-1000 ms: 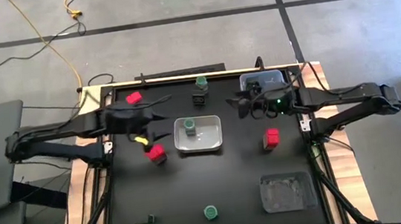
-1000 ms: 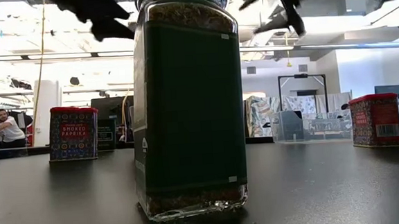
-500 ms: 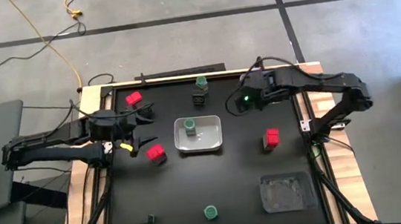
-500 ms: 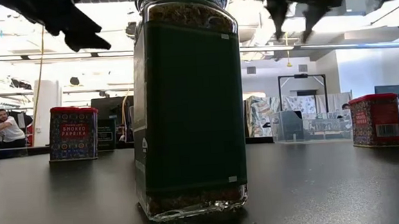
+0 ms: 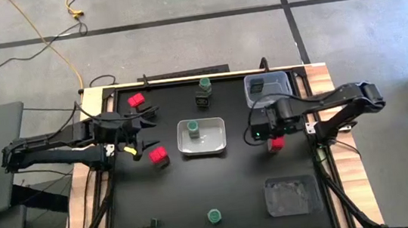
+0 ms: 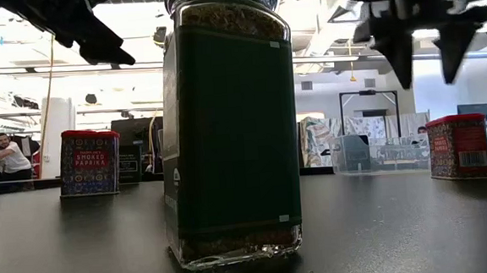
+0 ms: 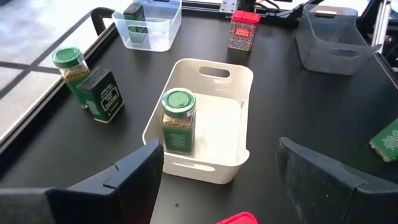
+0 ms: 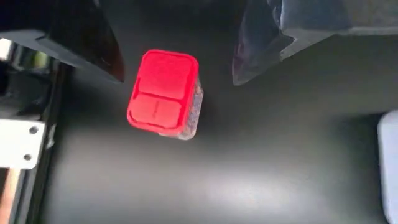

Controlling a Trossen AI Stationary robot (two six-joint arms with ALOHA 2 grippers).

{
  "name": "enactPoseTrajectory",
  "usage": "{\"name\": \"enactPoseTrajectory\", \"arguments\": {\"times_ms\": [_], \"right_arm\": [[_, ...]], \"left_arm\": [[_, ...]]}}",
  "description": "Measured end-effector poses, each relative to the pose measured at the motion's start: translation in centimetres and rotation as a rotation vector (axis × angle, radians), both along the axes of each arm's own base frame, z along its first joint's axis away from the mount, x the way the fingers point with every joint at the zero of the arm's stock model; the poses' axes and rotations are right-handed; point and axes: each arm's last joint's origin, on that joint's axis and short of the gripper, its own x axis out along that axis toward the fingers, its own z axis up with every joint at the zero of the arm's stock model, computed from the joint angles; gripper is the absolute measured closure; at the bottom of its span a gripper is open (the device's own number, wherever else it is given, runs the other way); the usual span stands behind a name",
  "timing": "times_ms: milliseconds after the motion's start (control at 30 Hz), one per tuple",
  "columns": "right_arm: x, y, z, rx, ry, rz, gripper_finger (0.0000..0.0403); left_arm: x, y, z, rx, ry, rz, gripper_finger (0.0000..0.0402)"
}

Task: Sort spices by type
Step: Put the bottom right red seasoning can into the black bin

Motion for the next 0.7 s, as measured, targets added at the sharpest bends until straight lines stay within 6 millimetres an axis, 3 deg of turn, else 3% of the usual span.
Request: {"name": "enactPoseTrajectory", "arguments": {"times_ms": [233, 700], "right_arm": [[-1.6, -0.2, -2.9, 0.026, -0.09, -0.107, 0.0078], [-2.5, -0.4, -6.2, 0.088, -0.046, -0.152, 0.0078]], "left_arm": [[0.0, 0.0, 0.0, 0.011, 0.001, -0.005, 0.0107], [0.0, 0.0, 0.0, -0.004, -0.002, 0.001, 0.0107]]}}
